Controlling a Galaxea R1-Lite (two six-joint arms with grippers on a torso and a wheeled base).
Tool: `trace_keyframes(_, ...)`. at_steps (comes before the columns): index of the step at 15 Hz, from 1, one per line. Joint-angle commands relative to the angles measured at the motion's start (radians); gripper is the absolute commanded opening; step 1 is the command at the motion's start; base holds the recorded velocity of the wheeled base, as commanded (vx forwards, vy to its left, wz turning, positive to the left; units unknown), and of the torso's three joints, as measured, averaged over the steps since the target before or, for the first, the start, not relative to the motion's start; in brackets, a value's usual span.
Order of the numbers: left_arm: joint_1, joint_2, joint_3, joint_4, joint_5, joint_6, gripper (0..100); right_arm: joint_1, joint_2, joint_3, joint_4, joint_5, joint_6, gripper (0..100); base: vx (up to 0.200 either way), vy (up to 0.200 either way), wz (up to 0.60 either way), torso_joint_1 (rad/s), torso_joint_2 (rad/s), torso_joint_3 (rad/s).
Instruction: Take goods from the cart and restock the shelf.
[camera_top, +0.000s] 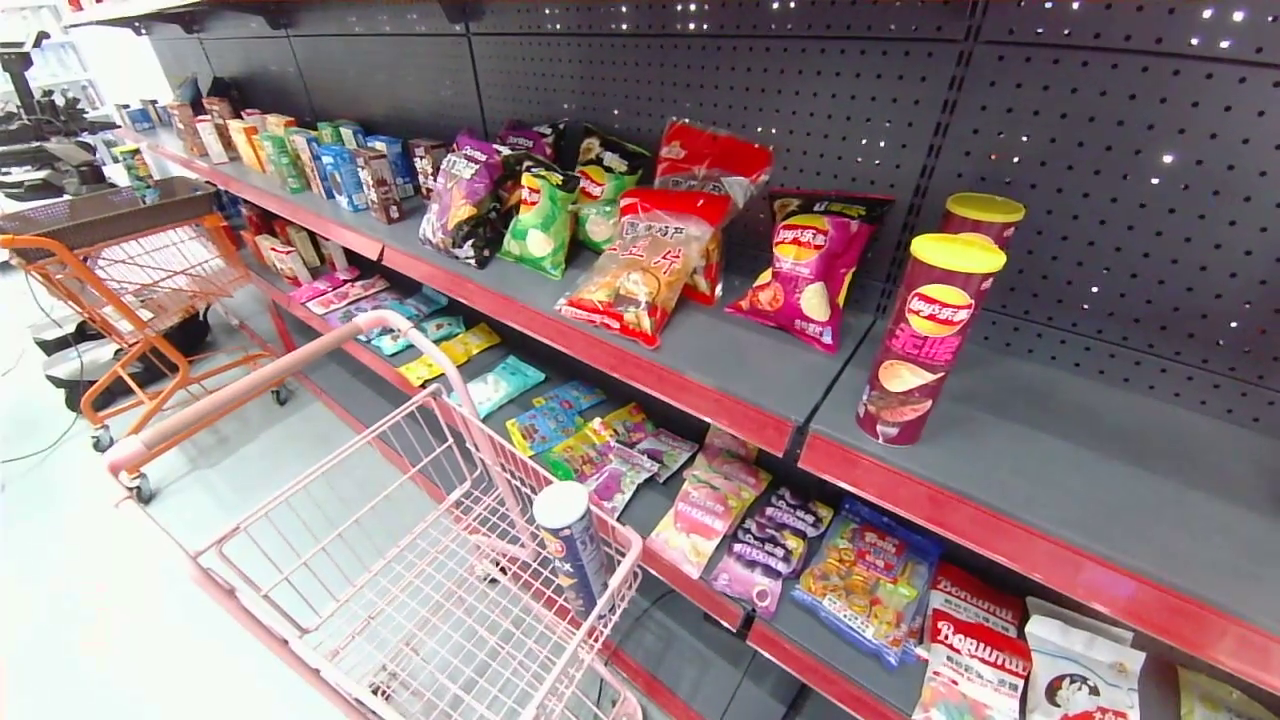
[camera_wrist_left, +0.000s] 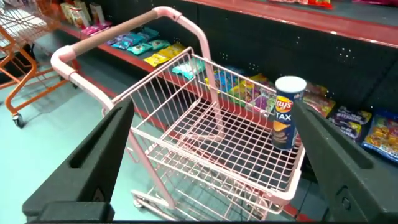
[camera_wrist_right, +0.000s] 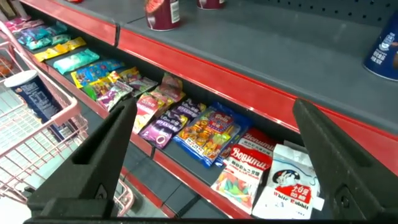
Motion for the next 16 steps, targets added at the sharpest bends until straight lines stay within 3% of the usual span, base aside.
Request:
trace_keyframes(1,0.0,0.001,0.0,0.001,0.001,0.0,100,0.0,0.001,0.0,0.0,0.0,0.0,100,0.0,0.0,0.0,-0.1,0.26,0.144)
trace_keyframes(16,0.0,0.001,0.0,0.001,0.001,0.0,100,0.002,0.001,0.0,0.0,-0.002,0.003,100,0.0,0.0,0.0,-0.158,0.41,0.25)
